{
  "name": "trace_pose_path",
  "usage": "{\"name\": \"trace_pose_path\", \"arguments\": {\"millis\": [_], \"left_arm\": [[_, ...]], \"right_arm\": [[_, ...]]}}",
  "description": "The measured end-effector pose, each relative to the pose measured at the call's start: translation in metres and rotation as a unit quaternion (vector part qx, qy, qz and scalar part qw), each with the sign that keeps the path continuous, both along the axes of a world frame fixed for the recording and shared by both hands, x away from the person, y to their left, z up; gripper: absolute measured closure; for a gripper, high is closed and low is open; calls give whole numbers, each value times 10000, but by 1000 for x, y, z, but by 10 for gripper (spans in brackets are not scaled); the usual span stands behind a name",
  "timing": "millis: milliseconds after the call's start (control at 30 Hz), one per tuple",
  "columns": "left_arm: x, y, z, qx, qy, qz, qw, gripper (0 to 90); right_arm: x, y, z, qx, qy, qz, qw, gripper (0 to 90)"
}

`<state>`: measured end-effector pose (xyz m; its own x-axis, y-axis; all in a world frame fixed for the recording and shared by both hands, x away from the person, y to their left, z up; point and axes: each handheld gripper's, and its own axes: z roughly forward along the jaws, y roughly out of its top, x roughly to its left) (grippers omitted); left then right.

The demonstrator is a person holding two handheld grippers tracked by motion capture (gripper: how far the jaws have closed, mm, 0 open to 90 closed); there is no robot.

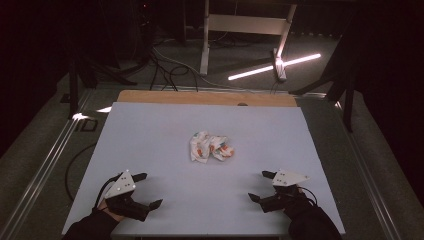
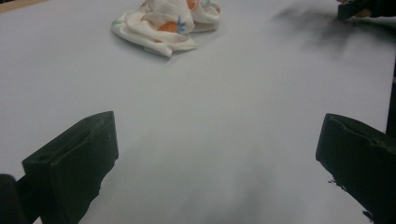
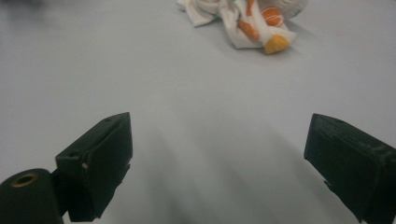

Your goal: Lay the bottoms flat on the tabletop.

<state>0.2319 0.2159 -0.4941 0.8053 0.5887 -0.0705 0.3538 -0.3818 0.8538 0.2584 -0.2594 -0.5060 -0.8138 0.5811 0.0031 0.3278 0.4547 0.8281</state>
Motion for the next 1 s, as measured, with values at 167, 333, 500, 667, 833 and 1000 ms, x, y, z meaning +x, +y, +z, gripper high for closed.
{"name": "trace_pose_path", "arguments": {"millis": [167, 333, 500, 667, 833, 1000], "left_arm": [[-1, 1, 0, -56, 28, -65, 10000, 0], [-9, 1, 0, -17, 68, -184, 9998, 0], [-11, -1, 2, -52, 50, -261, 9996, 0], [-16, -8, 6, -46, 20, -400, 9992, 0], [-19, -16, 15, -45, -81, -545, 9985, 0], [-15, -22, 24, -156, -110, -665, 9976, 0]], "right_arm": [[-1, 3, -1, -19, 122, 169, 9998, 83], [0, 8, 1, -68, 116, 307, 9994, 83], [-3, 14, 6, -175, 136, 396, 9990, 83], [-9, 15, 14, -141, 120, 529, 9984, 83], [-13, 20, 21, -246, 85, 592, 9979, 97], [-16, 22, 34, -186, -17, 540, 9984, 97]]}}
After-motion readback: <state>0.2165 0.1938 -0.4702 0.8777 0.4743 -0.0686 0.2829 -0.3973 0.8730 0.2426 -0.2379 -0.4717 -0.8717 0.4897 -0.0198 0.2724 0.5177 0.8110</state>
